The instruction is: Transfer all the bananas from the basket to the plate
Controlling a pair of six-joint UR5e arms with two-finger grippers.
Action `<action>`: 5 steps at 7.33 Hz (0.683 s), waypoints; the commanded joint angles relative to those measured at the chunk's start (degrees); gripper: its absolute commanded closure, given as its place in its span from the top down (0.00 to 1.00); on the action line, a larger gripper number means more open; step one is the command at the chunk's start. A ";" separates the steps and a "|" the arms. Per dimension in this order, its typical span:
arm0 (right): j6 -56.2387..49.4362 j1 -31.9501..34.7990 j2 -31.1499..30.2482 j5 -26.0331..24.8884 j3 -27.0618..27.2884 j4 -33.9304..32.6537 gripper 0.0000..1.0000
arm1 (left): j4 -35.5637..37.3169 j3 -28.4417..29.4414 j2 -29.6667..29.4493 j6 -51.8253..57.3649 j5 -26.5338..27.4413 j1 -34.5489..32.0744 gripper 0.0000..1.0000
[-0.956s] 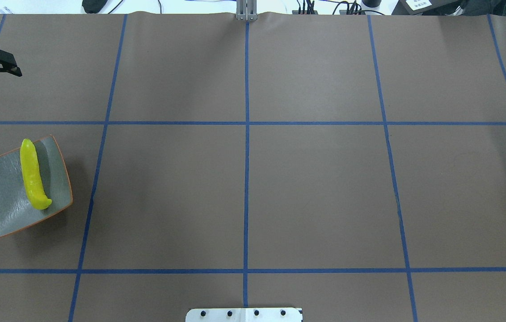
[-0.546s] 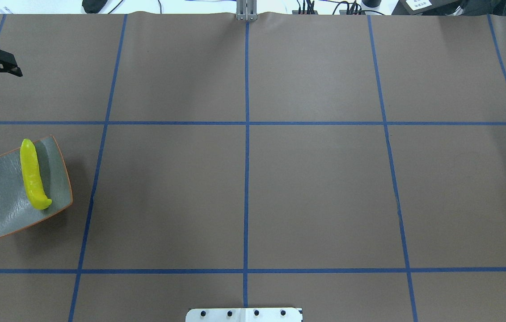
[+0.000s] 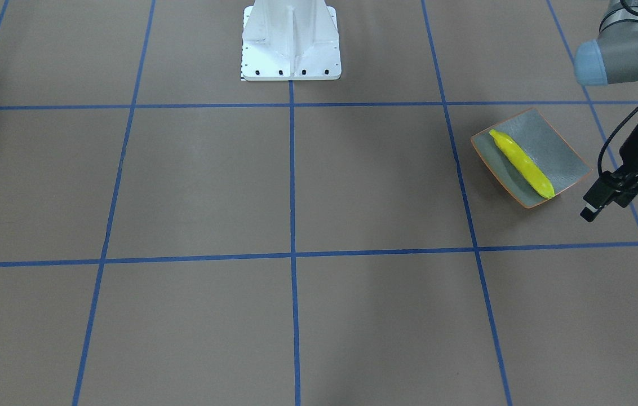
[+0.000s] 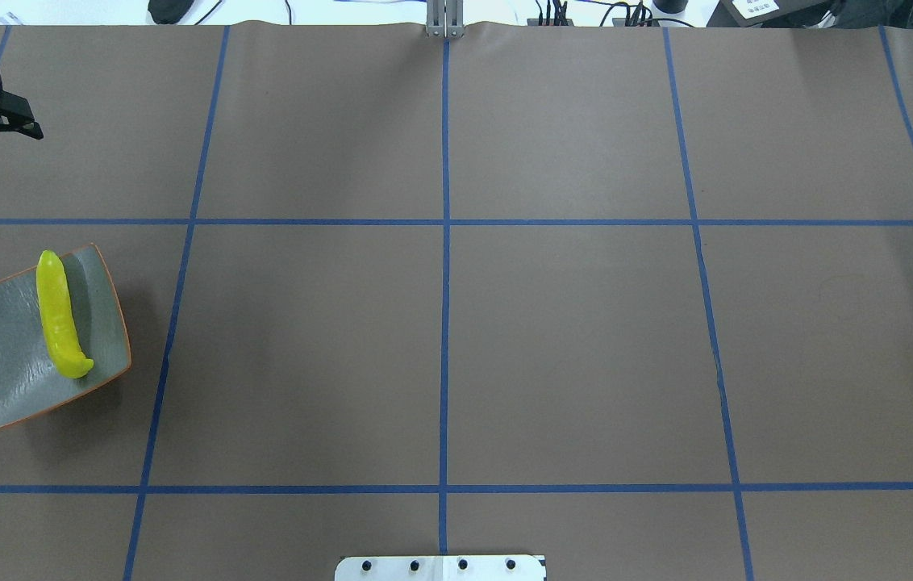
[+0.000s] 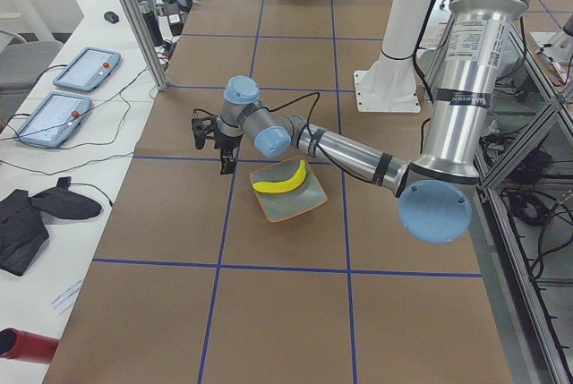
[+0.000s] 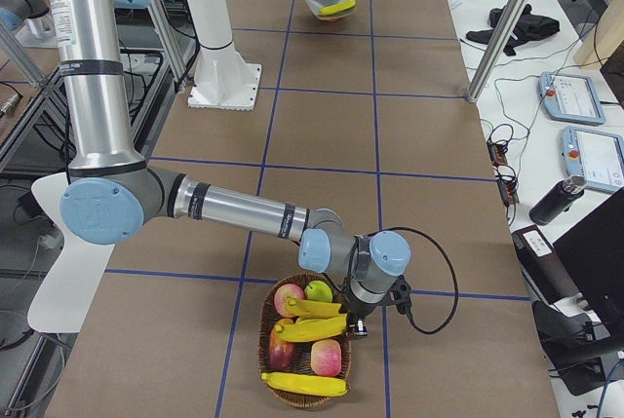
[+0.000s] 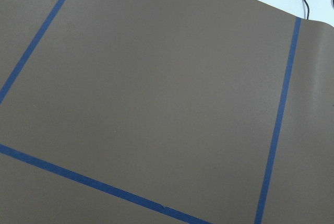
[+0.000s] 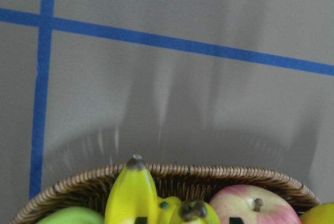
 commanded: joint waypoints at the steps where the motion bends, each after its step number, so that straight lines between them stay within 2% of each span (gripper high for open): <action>1: -0.08 0.00 -0.59 -0.01 0.14 0.00 0.61 | 0.07 -0.30 0.06 0.00 0.00 0.05 1.00; 2: 0.18 0.00 -0.59 -0.01 0.05 0.00 0.56 | 0.07 -0.39 0.06 -0.09 0.00 0.05 1.00; 3: 0.18 0.00 -0.42 -0.01 0.14 0.00 0.37 | 0.07 -0.39 0.06 -0.09 -0.08 0.05 1.00; 4: 0.10 0.00 0.02 -0.01 0.31 0.00 0.11 | 0.07 -0.39 0.06 -0.09 -0.08 0.05 1.00; 5: -0.16 0.00 0.29 -0.01 0.66 0.00 0.00 | 0.07 -0.39 0.06 -0.09 -0.08 0.05 1.00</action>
